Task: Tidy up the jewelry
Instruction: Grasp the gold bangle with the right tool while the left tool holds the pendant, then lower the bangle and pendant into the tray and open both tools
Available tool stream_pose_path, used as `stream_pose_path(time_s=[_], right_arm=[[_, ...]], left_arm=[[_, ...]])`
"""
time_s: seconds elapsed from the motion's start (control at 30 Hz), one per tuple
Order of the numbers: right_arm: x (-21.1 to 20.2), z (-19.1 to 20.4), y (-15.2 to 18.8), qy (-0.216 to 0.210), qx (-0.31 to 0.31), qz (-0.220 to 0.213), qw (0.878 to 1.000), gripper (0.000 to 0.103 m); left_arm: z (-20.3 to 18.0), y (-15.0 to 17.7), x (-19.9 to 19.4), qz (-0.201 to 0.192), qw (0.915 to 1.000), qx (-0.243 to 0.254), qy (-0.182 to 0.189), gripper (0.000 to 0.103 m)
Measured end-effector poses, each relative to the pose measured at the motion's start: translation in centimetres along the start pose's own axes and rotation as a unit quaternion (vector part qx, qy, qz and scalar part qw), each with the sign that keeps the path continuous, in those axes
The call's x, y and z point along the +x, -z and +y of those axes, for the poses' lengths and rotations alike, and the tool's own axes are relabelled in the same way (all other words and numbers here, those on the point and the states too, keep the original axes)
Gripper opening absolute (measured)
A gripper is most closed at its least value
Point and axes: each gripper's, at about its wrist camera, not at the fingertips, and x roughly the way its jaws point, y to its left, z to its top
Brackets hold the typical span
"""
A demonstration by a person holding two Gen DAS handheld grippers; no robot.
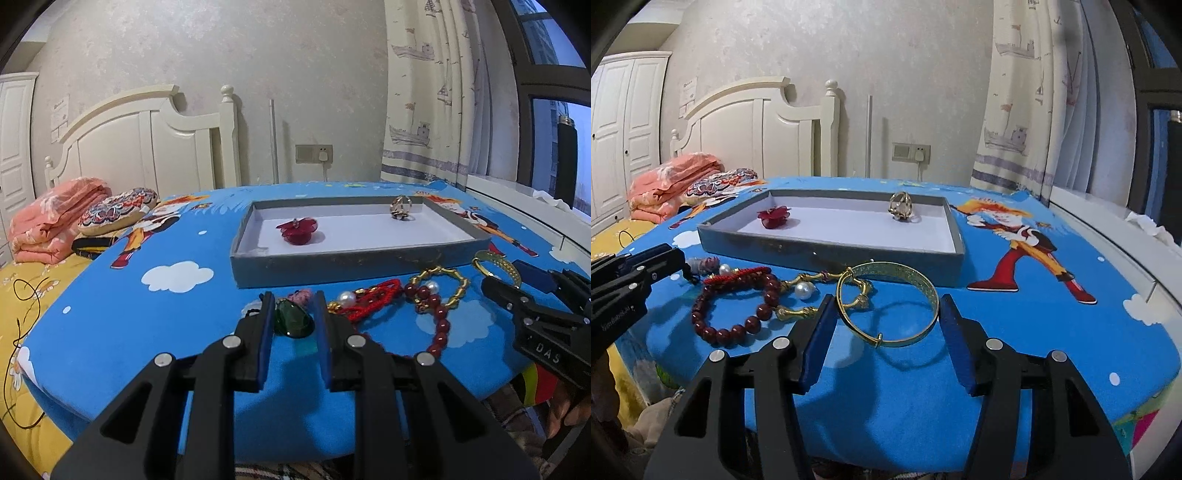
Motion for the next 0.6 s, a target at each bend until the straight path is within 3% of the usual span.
stream_pose_path(time_s=[0.23,0.6], right_arm=[[-1.1,1.1,-1.6,0.004,-0.006,-0.018,1.0,0.054],[-0.6,1.6,-4.2,0.011,-0.005,-0.023,1.0,0.054]], left_arm=[[-1.2,-1.1,-1.6,-0.03,0.9995,0.008,-0.006,0.021],[-1.9,-3.2,-1.8,-0.037,0.9993,0.011,-0.003,0.021]])
